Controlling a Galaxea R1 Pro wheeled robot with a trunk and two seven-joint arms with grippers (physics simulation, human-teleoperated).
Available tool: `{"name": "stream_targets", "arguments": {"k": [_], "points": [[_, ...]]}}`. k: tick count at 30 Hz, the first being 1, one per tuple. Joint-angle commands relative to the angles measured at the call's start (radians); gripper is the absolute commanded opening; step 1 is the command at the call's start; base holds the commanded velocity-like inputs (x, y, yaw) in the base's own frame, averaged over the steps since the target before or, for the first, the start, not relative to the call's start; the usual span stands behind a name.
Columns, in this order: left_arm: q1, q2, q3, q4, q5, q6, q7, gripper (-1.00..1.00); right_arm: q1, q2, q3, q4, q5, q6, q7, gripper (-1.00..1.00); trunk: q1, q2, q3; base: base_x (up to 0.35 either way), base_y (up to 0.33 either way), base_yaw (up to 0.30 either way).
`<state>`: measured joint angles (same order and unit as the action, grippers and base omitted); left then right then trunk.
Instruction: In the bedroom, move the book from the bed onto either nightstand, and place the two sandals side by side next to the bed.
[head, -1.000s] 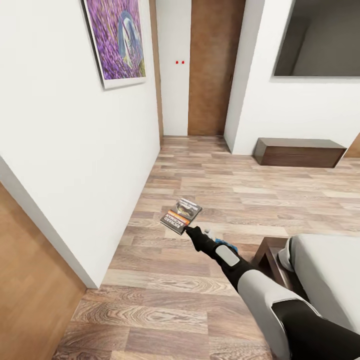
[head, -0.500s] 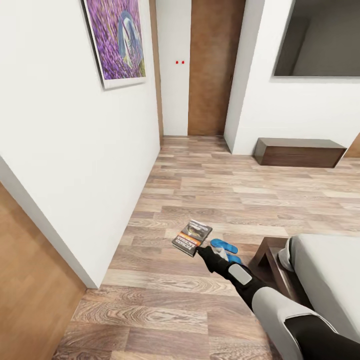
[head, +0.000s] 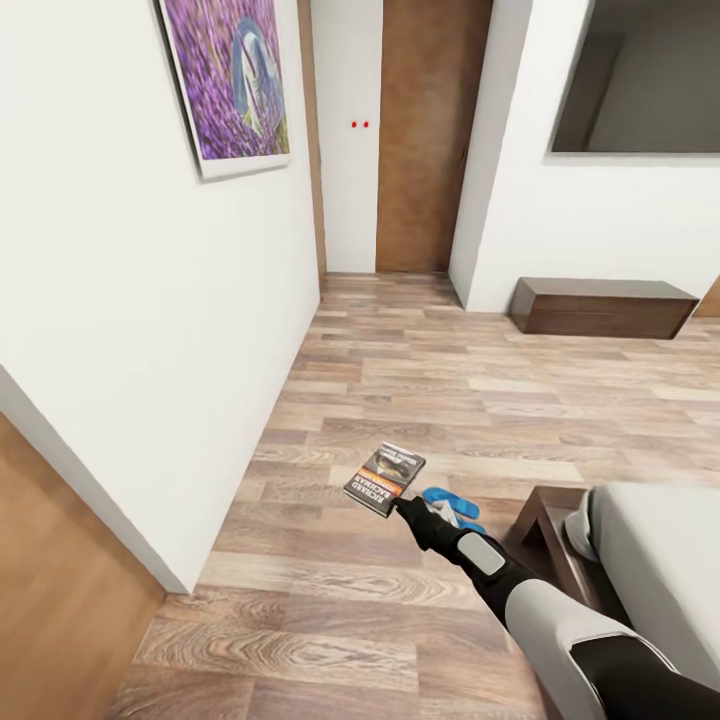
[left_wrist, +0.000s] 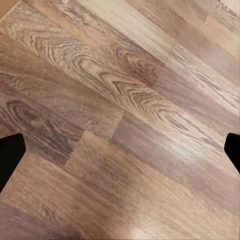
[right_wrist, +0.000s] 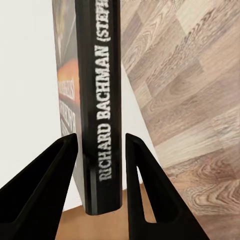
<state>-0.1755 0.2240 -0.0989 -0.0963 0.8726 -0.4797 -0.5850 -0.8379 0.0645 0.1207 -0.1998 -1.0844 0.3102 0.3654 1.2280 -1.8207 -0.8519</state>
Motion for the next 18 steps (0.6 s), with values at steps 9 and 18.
{"name": "stream_targets", "arguments": {"k": [9,18], "points": [[-0.001,0.0,-0.008,0.001,0.01,-0.003,-0.003,1.0,0.0,-0.001,0.007,0.0,-0.011,0.002,0.003,-1.0,0.0,0.0,-0.001,0.177,0.0,0.0],[0.0,0.0,-0.008,0.002,0.009,-0.003,-0.002,1.0,0.0,-0.004,0.006,0.0,-0.012,0.002,0.02,-1.0,0.0,0.0,-0.001,0.178,0.0,0.0]]}}
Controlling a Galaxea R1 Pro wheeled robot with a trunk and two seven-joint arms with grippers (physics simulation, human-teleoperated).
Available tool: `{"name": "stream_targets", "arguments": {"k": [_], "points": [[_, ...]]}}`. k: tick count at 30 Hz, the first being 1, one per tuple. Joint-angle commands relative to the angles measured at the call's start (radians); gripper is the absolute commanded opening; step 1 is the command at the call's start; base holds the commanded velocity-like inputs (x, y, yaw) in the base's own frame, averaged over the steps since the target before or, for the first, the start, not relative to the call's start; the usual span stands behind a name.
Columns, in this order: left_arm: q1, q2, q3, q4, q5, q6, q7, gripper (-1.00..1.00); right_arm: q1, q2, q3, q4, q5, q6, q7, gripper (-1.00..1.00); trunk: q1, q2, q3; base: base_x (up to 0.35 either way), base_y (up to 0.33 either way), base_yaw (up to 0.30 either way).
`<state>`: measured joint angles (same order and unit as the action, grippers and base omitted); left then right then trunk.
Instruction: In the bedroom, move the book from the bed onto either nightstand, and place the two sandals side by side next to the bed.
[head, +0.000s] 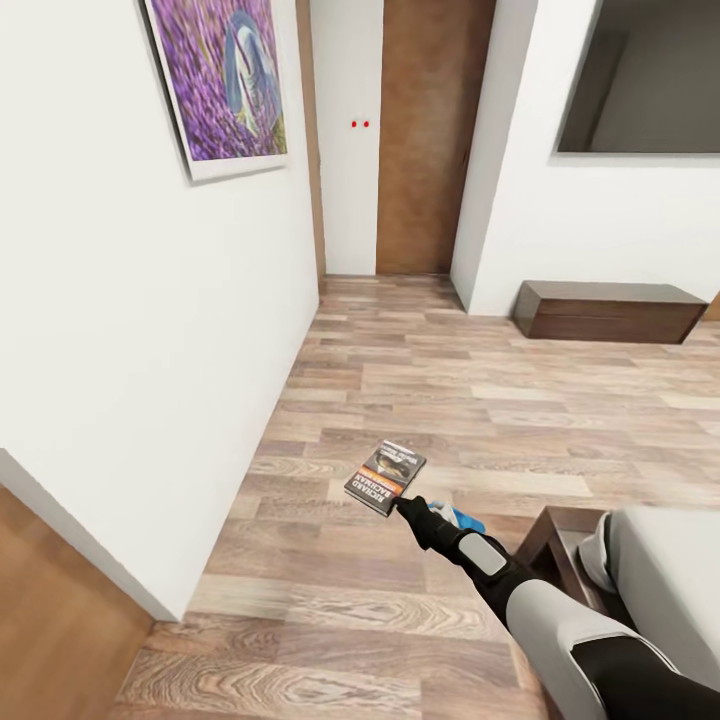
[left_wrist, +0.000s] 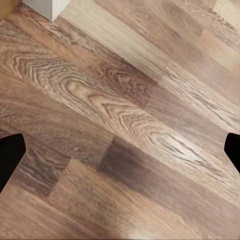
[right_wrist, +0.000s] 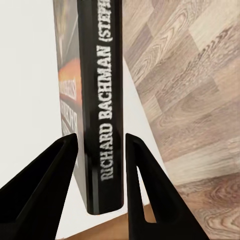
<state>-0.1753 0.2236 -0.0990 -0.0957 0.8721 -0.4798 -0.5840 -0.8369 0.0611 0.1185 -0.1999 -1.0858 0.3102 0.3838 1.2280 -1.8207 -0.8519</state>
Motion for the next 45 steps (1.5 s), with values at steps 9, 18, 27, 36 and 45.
{"name": "stream_targets", "arguments": {"k": [9,18,27,36,45], "points": [[-0.001,0.0,-0.008,0.002,0.01,-0.002,-0.004,1.0,-0.001,-0.002,0.007,0.0,-0.011,0.001,0.005,-1.0,0.0,0.0,-0.001,0.178,0.0,0.0],[-0.001,0.0,-0.008,0.002,0.009,-0.002,-0.004,1.0,-0.001,-0.01,0.007,0.0,-0.012,0.001,0.016,-1.0,0.0,0.0,-0.001,0.177,0.0,0.0],[-0.001,-0.067,-0.008,0.002,-0.017,-0.005,0.012,1.0,-0.001,-0.013,0.007,0.0,-0.012,0.001,0.019,-1.0,0.0,0.0,-0.001,0.071,0.0,0.0],[-0.001,-0.154,-0.01,-0.047,-0.104,-0.026,0.185,1.0,-0.001,-0.014,0.007,-0.003,-0.012,0.001,0.02,-1.0,0.0,0.0,-0.001,0.007,0.0,0.0],[-0.001,-0.171,-0.006,-0.09,-0.205,-0.034,0.291,1.0,-0.001,-0.014,0.006,-0.004,-0.012,0.001,0.02,-1.0,0.0,0.0,-0.001,0.0,0.0,0.0]]}}
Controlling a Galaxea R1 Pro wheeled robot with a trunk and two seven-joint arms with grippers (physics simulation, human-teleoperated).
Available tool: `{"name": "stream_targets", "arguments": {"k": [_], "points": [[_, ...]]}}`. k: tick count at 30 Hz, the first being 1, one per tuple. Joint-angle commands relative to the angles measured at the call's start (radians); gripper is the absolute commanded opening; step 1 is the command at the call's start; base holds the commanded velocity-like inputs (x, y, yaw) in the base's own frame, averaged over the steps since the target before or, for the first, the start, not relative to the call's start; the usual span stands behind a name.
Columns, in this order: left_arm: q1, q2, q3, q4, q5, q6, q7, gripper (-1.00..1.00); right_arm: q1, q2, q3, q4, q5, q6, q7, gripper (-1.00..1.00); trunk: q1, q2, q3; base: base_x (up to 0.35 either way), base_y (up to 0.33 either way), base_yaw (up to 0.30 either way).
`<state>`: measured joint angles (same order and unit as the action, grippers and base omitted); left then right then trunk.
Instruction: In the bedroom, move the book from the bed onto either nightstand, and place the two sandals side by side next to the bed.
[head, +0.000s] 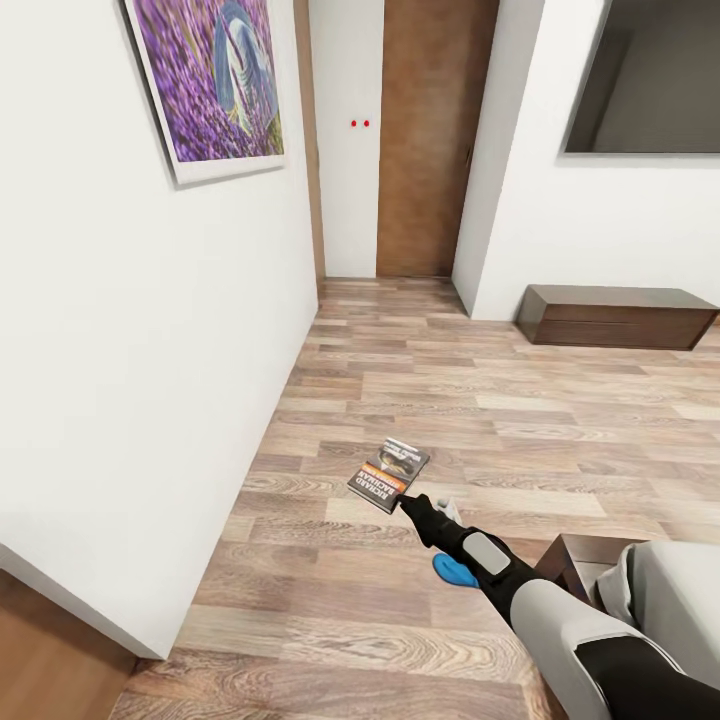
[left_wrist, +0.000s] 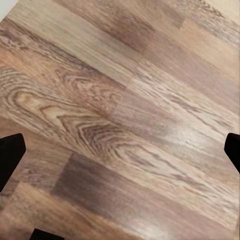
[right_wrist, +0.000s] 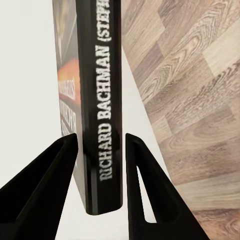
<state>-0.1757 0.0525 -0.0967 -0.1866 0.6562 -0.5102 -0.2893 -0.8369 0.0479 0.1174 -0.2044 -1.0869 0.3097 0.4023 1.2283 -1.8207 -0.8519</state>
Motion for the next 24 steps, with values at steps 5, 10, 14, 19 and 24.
{"name": "stream_targets", "arguments": {"k": [5,10,14,19,24], "points": [[-0.001,0.0,-0.008,-0.001,0.004,-0.005,0.004,1.0,-0.001,-0.001,0.007,0.0,-0.01,0.002,0.001,-1.0,0.0,0.0,-0.001,0.001,0.0,0.0],[-0.001,0.0,-0.008,-0.001,0.002,-0.005,0.006,1.0,-0.001,-0.001,0.007,0.0,-0.011,0.003,0.001,-1.0,0.0,0.0,-0.001,0.071,0.0,0.0],[-0.001,0.0,-0.008,-0.001,0.001,-0.005,0.007,1.0,-0.001,-0.001,0.007,0.0,-0.01,0.003,0.013,-1.0,0.0,0.0,-0.001,0.165,0.0,0.0],[-0.001,0.0,-0.008,-0.001,0.001,-0.005,0.008,1.0,-0.001,-0.003,0.007,0.003,-0.011,0.001,0.058,-1.0,0.0,0.0,-0.001,0.197,0.0,0.0],[-0.001,0.0,-0.008,-0.001,0.0,-0.005,0.008,1.0,0.0,-0.014,0.006,0.005,-0.011,0.0,0.078,-1.0,0.0,0.0,-0.001,0.208,0.001,0.0]]}}
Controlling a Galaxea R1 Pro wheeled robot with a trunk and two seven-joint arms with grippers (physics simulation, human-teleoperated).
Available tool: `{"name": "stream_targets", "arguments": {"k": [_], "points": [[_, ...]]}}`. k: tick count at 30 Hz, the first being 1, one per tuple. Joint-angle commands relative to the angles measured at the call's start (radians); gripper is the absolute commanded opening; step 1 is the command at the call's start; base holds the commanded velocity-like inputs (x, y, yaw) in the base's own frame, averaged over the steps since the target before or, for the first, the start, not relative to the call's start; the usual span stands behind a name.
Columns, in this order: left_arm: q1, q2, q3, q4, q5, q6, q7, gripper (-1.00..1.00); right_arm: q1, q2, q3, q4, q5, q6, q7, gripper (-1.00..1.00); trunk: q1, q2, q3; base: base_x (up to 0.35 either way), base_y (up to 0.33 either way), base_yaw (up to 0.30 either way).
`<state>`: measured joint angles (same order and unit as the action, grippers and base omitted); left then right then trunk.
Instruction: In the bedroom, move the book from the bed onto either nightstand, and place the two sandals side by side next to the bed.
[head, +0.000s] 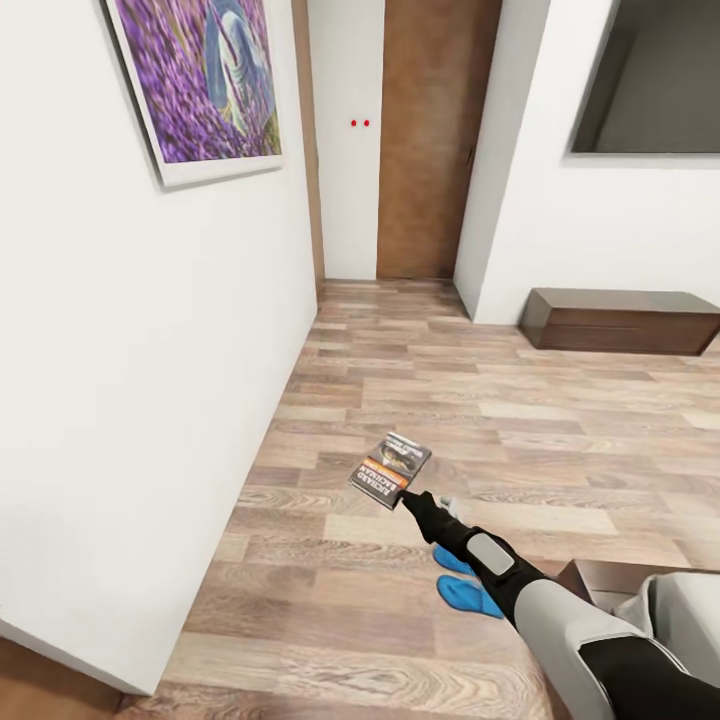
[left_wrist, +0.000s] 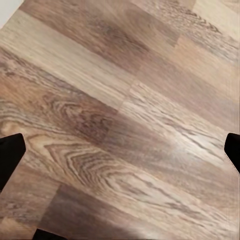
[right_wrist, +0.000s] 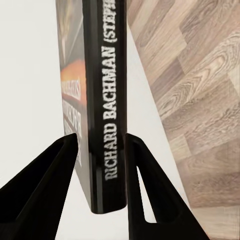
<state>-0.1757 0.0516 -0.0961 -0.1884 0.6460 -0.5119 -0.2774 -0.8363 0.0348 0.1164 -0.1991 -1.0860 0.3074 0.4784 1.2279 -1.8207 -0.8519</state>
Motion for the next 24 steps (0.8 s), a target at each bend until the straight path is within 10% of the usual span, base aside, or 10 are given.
{"name": "stream_targets", "arguments": {"k": [1,24], "points": [[-0.001,0.001,-0.008,0.001,0.011,-0.004,-0.003,1.0,-0.001,-0.002,0.007,0.0,-0.012,0.003,0.003,-1.0,0.0,0.0,-0.001,0.21,0.015,0.0],[-0.001,0.001,-0.005,0.001,0.011,-0.004,-0.003,1.0,0.0,-0.009,0.006,0.001,-0.012,0.003,0.011,-1.0,0.0,0.0,-0.001,0.211,0.125,-0.126]]}}
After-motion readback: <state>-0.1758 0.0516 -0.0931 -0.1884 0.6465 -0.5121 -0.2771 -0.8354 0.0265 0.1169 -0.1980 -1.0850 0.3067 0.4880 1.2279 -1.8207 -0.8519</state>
